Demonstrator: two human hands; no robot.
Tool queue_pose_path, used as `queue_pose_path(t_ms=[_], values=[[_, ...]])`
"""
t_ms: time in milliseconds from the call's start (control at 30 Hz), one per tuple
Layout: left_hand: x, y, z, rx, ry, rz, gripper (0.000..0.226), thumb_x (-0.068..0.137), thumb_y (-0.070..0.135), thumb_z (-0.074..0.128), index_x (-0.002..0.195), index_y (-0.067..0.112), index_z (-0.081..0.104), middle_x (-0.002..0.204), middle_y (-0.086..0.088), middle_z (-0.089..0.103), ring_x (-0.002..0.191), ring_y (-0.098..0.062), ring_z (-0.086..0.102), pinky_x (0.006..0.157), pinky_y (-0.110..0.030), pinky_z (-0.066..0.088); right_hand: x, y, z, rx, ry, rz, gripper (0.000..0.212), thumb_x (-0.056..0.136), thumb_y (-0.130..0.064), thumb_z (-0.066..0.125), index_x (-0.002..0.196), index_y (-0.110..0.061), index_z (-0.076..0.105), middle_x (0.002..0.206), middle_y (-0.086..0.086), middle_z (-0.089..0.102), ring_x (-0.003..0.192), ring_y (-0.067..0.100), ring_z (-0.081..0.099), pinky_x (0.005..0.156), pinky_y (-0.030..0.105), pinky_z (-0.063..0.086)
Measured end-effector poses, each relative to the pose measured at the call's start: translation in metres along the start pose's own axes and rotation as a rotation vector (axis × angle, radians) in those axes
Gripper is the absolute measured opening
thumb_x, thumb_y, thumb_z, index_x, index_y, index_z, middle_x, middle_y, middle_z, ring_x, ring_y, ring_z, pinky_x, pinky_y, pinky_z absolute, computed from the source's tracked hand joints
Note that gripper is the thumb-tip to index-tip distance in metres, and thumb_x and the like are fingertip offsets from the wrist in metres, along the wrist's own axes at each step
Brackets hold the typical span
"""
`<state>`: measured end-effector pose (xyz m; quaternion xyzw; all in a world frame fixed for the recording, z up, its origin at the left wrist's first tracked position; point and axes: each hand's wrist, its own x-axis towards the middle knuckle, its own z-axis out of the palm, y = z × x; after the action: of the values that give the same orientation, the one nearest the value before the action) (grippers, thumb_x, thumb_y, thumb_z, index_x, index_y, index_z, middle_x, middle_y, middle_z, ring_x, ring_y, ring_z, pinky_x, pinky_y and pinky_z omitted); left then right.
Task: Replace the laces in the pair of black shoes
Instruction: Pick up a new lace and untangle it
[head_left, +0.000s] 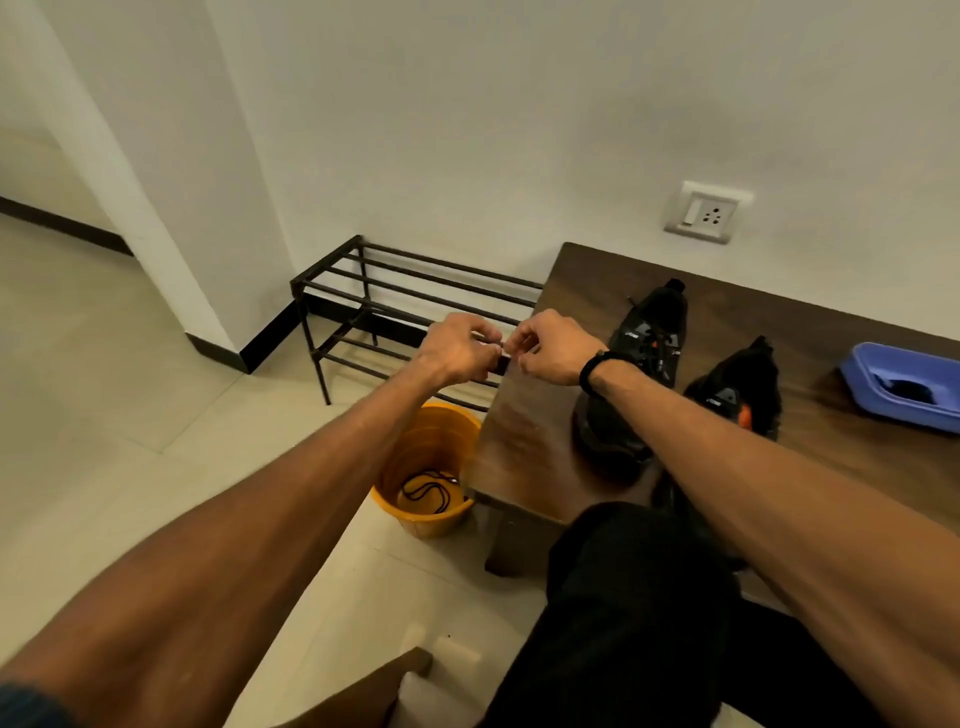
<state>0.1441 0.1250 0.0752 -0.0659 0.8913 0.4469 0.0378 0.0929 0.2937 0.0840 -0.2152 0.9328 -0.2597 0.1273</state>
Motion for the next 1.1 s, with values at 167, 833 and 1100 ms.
queue_pose_path(t_ms=[167, 833, 1100], values=[[-0.007, 0.073, 0.036, 0.013, -0.062, 0.107, 0.029, 0.095, 0.036, 0.073, 0.12, 0.023, 0.069, 0.091, 0.001, 0.077, 0.076, -0.009, 0.075, 0.057, -0.017, 0.055, -0.053, 0.03, -0.045, -0.013, 0.141, 0.027, 0.015, 0.092, -0.008, 0.068, 0.096, -0.019, 0.077, 0.101, 0.001, 0.075, 0.095, 0.019, 0.07, 0.085, 0.036, 0.058], [0.017, 0.297, 0.284, 0.234, -0.381, 0.491, 0.02, 0.096, 0.016, 0.065, 0.114, 0.014, 0.073, 0.097, -0.006, 0.075, 0.088, -0.023, 0.075, 0.085, -0.036, 0.061, -0.226, 0.282, -0.189, 0.025, 0.535, 0.529, 0.019, 0.09, 0.004, 0.061, 0.091, -0.002, 0.079, 0.096, 0.008, 0.077, 0.095, 0.022, 0.069, 0.088, 0.037, 0.056], [0.079, 0.315, 0.366, 0.456, -0.457, 0.548, 0.04, 0.096, 0.005, 0.055, 0.128, 0.023, 0.07, 0.14, -0.007, 0.062, 0.121, -0.027, 0.062, 0.106, -0.036, 0.05, -0.192, 0.379, -0.208, 0.044, 0.693, 0.665, 0.013, 0.092, -0.004, 0.065, 0.087, 0.001, 0.075, 0.09, 0.013, 0.075, 0.087, 0.025, 0.068, 0.082, 0.038, 0.057]])
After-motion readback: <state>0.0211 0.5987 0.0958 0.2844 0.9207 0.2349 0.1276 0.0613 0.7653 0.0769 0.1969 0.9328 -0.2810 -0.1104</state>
